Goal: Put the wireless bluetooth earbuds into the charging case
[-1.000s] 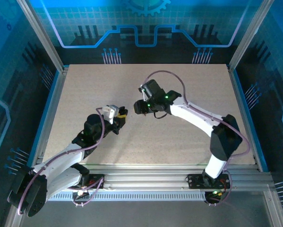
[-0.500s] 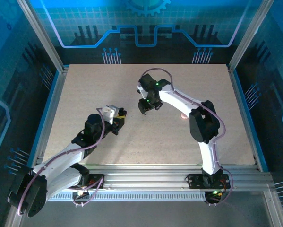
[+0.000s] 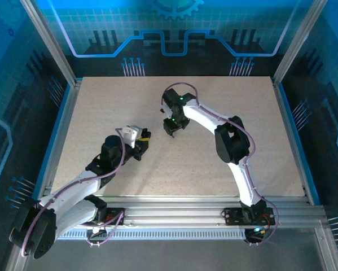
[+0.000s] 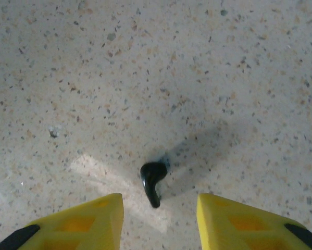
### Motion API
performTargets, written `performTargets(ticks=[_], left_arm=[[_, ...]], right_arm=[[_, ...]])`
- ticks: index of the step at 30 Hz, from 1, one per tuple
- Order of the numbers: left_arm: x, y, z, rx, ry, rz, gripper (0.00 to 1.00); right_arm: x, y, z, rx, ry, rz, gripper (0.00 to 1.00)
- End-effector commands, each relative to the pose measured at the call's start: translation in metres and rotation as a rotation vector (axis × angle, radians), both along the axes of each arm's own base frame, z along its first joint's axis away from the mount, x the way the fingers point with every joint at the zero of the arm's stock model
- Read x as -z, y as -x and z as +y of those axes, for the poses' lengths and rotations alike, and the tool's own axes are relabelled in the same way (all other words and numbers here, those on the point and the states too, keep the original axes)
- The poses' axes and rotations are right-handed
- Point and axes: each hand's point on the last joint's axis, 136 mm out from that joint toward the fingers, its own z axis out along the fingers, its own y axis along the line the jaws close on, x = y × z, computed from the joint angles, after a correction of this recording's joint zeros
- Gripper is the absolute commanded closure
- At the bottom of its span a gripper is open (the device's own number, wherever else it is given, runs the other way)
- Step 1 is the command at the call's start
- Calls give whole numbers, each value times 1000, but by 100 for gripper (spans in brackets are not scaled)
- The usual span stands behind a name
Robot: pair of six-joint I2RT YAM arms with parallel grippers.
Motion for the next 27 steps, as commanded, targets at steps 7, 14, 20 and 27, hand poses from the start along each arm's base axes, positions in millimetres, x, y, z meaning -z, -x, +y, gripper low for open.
performTargets(ticks=[7, 14, 20, 27], left_arm=[[-12, -7, 4, -17, -25, -34, 89], [-12, -6, 5, -22, -26, -33, 89], [-12, -6, 6, -25, -27, -33, 89], [-11, -6, 7, -26, -31, -32, 89]], right_arm=[[25, -7, 2, -38, 36, 49, 60], [34, -6, 5, -41, 30, 67, 61], [39, -3, 7, -50, 40, 75, 62], [43, -1, 9, -55, 64, 82, 64]])
